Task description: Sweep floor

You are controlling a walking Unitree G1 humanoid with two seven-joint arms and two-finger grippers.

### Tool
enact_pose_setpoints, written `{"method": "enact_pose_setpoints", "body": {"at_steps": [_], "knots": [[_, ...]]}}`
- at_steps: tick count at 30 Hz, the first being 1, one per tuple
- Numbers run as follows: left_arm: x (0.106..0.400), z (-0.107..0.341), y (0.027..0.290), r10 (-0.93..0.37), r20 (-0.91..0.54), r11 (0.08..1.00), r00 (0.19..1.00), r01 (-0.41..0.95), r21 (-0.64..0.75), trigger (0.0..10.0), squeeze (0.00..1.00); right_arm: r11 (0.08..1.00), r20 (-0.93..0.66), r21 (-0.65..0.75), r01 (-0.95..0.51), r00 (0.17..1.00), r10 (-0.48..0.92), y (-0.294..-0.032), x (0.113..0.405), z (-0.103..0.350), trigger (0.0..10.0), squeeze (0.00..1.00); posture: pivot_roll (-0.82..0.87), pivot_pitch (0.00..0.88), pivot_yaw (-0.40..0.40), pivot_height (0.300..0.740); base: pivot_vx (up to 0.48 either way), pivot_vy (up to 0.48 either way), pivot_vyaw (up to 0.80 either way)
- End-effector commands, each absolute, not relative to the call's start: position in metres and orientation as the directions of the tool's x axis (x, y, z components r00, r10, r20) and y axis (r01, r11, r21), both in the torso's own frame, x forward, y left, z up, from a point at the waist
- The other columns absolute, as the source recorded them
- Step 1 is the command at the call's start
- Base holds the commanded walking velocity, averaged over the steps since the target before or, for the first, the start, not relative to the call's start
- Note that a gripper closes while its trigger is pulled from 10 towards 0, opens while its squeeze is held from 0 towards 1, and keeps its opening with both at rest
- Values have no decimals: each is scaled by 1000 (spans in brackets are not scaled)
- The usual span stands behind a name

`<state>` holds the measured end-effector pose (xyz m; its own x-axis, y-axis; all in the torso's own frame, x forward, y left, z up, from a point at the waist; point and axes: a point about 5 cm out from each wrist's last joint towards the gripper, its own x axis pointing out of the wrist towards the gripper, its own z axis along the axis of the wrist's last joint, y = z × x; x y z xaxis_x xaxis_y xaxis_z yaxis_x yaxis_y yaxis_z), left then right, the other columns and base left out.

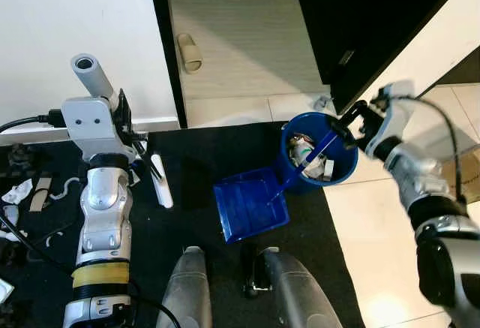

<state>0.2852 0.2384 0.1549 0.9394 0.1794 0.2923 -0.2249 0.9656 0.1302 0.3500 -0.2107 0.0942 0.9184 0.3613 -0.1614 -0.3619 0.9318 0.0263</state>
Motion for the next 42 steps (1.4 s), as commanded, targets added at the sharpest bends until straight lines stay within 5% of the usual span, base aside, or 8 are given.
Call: {"method": "enact_pose_setpoints", "body": {"at_steps": [1,12,23,35,36,42], "knots": [[283,164,236,149,340,963,928,-214,163,10000,0,944,-172,-6,-331,930,325,-215,345,87,10000,0,116,188,-105,740,0,0,0],[281,174,234,126,369,962,921,-204,182,10000,0,959,-40,-29,-283,959,282,-206,345,92,10000,0,157,261,-86,740,0,0,0],[276,180,234,106,366,963,924,-188,195,10000,0,974,-106,-49,-219,971,213,-206,346,84,10000,0,195,341,-83,740,0,0,0],[268,178,235,111,360,961,926,-192,199,10000,0,981,-53,-34,-191,981,189,-207,347,89,10000,0,205,342,-85,740,0,0,0],[268,178,235,112,359,960,927,-194,200,10000,0,980,-37,-28,-197,980,195,-206,347,90,9451,0,208,333,-85,740,0,0,0],[266,179,236,115,359,959,926,-198,204,10000,0,973,-2,-41,-225,974,225,-202,347,93,10000,0,212,329,-84,740,0,0,0]]}}
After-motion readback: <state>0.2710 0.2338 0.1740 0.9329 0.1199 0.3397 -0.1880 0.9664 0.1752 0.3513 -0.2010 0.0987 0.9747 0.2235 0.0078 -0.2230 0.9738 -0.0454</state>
